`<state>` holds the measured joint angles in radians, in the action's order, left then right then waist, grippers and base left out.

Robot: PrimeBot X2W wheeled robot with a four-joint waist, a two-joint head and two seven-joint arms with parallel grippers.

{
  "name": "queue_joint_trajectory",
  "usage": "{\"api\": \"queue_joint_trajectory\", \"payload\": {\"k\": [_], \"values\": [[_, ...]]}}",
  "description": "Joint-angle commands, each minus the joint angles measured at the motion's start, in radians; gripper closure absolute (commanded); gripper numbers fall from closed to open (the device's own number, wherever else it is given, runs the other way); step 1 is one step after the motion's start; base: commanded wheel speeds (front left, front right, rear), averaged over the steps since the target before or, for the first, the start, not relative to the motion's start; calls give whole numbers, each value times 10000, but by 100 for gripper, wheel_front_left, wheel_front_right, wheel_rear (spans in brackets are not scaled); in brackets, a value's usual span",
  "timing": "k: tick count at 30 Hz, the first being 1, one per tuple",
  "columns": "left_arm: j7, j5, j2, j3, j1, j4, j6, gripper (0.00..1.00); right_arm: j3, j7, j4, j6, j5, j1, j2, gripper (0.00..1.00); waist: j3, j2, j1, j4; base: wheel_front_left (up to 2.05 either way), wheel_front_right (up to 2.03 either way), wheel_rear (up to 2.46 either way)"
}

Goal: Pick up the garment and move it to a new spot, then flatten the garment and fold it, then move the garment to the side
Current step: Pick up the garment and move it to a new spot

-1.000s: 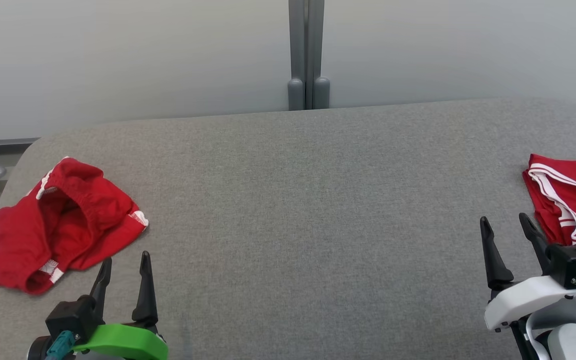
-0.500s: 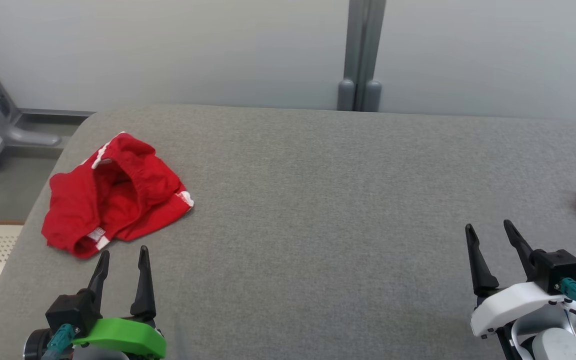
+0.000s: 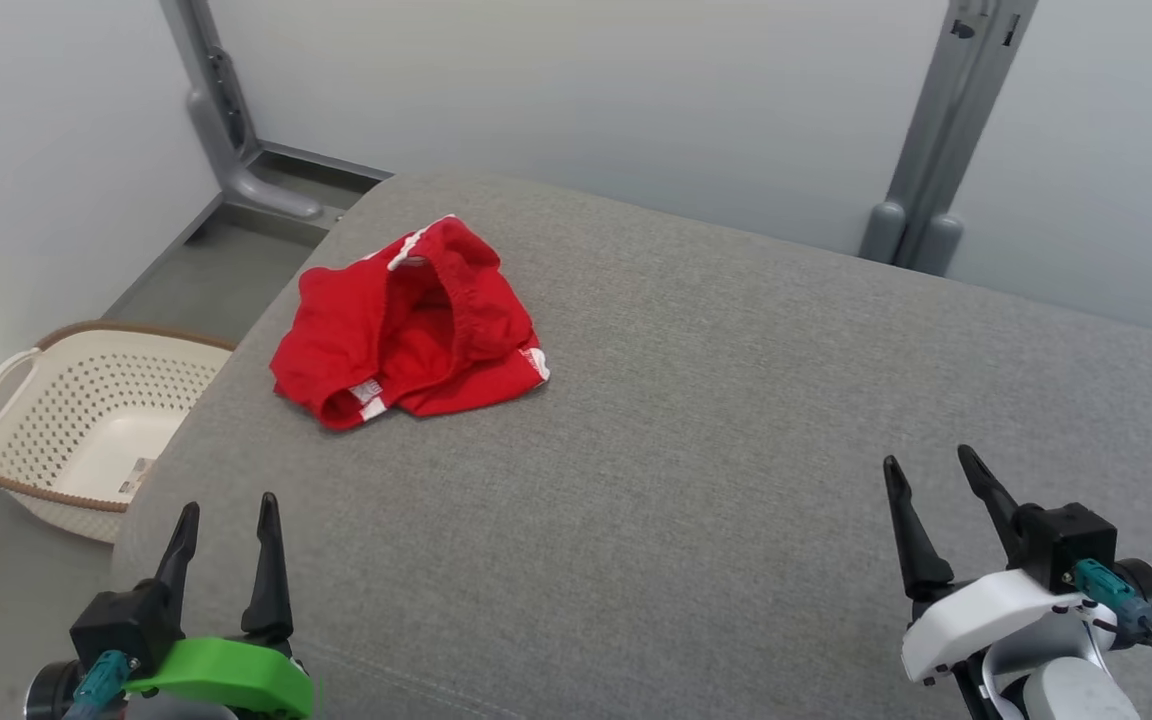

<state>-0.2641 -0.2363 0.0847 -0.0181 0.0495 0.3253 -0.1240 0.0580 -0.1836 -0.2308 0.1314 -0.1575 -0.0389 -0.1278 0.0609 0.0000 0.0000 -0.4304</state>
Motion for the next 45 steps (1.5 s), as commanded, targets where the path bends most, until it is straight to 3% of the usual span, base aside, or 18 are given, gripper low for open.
{"api": "queue_joint_trajectory", "payload": {"k": [1, 17, 29, 38, 45], "values": [[4, -53, 64, -82, -121, -64, 31, 0, 104, 5, -8, -18, 5, -185, 30, 0, -63, 0, 0, -597, 0, 0, 0], [4, -255, -97, -573, -426, -336, 169, 0, 517, -62, -340, -18, -189, -595, -166, 0, -235, 0, 0, -716, 0, 0, 0], [1091, -988, 292, 13, 1785, 1656, -18, 0, 316, 173, 52, -18, -10, -160, -228, 0, -550, 0, 0, -574, 0, 0, 0], [1701, -2284, 692, -104, 4317, 4152, -59, 0, 907, 919, 952, -18, 134, -695, -711, 0, -1624, 0, 0, 802, 0, 0, 0], [2136, -3094, 1176, 168, 5741, 5279, -64, 0, 1492, 1493, 1686, -18, 117, -1228, -1252, 0, -2620, 0, 0, 1957, 0, 0, 0]]}}
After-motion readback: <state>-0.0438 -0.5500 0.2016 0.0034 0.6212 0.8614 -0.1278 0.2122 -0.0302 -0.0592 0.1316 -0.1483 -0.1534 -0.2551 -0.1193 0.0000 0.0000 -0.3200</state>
